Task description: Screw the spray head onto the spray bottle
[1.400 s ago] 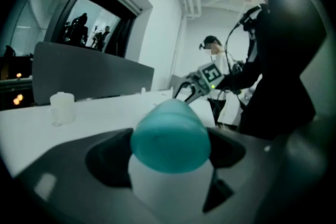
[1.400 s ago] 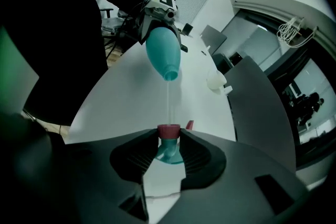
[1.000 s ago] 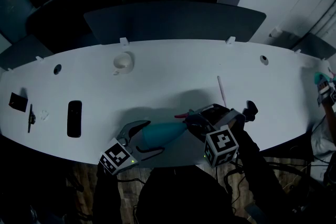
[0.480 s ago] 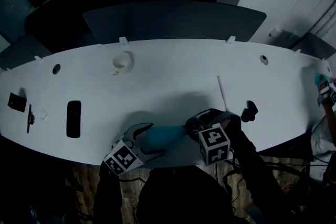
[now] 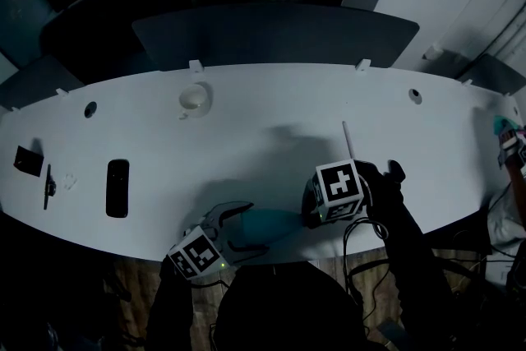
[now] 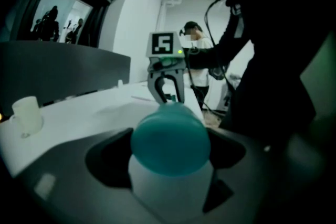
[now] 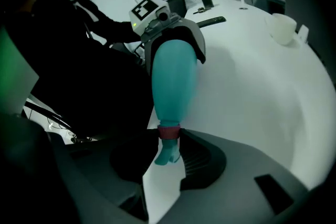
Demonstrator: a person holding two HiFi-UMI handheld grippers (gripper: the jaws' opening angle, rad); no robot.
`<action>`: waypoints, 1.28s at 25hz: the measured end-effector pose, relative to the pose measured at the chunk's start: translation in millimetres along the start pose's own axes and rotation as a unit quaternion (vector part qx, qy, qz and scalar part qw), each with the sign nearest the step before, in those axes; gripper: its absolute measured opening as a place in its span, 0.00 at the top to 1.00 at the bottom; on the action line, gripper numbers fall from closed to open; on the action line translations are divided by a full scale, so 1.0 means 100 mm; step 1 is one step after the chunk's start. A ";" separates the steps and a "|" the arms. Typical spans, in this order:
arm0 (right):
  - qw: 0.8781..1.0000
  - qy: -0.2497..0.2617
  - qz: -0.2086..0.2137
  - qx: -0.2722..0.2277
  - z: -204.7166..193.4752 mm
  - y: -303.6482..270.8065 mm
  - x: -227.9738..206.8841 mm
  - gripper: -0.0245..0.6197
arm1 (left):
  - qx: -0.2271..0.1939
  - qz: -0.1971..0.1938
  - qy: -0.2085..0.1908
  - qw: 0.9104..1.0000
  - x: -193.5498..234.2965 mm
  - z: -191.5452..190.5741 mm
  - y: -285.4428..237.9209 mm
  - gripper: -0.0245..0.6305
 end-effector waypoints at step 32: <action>0.998 -0.044 -0.029 -0.037 -0.07 -0.08 -0.24 0.78 | -0.004 0.019 0.092 0.996 0.10 -0.26 -0.13 0.31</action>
Point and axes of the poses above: the fingertips, and each gripper's own axes: y backward along the fingers, x to its left, z out of its top, the point moved 5 cm from there along y, backward along the fingers, and after that the axes turned 2 degrees about -x, right-handed, at the moved point
